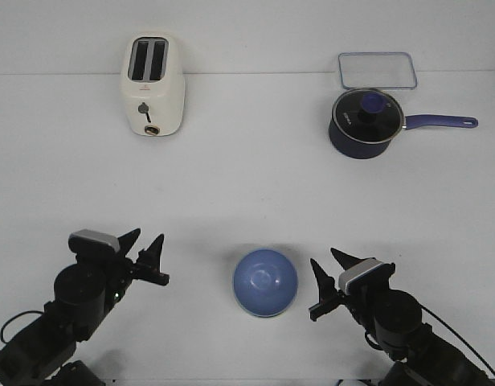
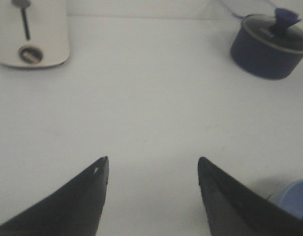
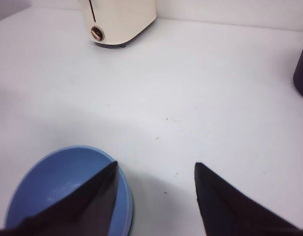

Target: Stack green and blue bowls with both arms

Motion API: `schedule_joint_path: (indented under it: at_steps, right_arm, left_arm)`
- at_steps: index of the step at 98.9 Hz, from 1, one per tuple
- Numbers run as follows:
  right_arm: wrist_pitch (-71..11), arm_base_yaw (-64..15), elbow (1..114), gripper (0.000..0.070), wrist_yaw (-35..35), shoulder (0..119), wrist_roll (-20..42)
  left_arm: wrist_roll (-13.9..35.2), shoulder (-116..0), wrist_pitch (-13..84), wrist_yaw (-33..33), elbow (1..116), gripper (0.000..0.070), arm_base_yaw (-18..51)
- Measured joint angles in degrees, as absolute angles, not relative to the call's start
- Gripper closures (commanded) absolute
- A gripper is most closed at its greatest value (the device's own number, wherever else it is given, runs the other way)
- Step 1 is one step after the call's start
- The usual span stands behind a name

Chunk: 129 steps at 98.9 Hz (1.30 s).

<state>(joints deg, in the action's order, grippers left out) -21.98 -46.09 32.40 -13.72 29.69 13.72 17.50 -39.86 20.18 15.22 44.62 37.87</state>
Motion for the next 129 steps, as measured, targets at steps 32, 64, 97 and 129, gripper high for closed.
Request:
schedule_joint_path:
  at_steps: [32,64,97,129]
  right_arm:
    - [-22.0,-46.1,32.4,0.0689,-13.7,29.7,13.5]
    - [-20.5,-46.1,32.4,0.0689,-13.6,29.7,13.5]
    - [-19.8,-46.1,32.4,0.0689,-13.6,29.7,13.5]
    - [-19.8,-46.1,32.4,0.0689,-13.6,29.7,13.5]
  left_arm:
    - [19.0,-32.9,19.4,15.3,33.3,0.0688,37.8]
    - [19.0,-30.8,18.4,15.3,33.4,0.0685,37.8]
    - [18.7,-27.6,18.5,15.3,33.4,0.0685,37.8]
    - [3.1,-11.9,5.8,13.5,19.4,0.0685,18.4]
